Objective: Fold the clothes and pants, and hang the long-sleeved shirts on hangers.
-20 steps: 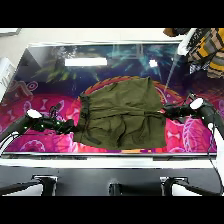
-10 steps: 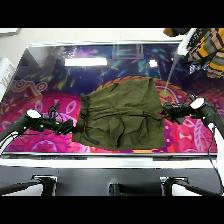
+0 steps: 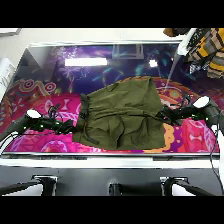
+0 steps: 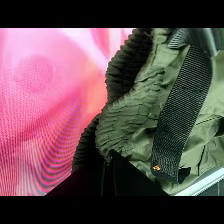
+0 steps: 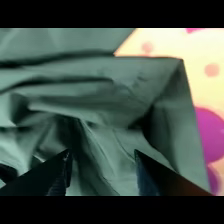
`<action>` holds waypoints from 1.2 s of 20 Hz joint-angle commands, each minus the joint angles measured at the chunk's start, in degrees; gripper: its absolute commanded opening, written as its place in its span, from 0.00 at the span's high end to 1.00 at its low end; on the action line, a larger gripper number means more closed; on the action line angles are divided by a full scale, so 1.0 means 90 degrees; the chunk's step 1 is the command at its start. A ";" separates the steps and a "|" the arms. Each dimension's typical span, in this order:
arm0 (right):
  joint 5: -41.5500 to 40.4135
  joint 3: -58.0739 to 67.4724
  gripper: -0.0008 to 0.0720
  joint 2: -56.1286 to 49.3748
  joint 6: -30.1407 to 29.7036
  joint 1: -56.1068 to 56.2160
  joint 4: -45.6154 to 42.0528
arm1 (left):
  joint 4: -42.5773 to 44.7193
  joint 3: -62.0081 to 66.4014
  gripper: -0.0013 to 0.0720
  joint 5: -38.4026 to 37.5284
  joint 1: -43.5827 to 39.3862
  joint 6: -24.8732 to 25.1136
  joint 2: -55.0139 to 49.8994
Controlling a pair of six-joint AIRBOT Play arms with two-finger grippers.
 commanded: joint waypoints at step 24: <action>0.0359 -0.2528 0.34 0.1205 -0.1260 -0.2120 0.0780 | -0.0002 -0.0002 0.95 0.0143 -0.0005 0.0019 0.0005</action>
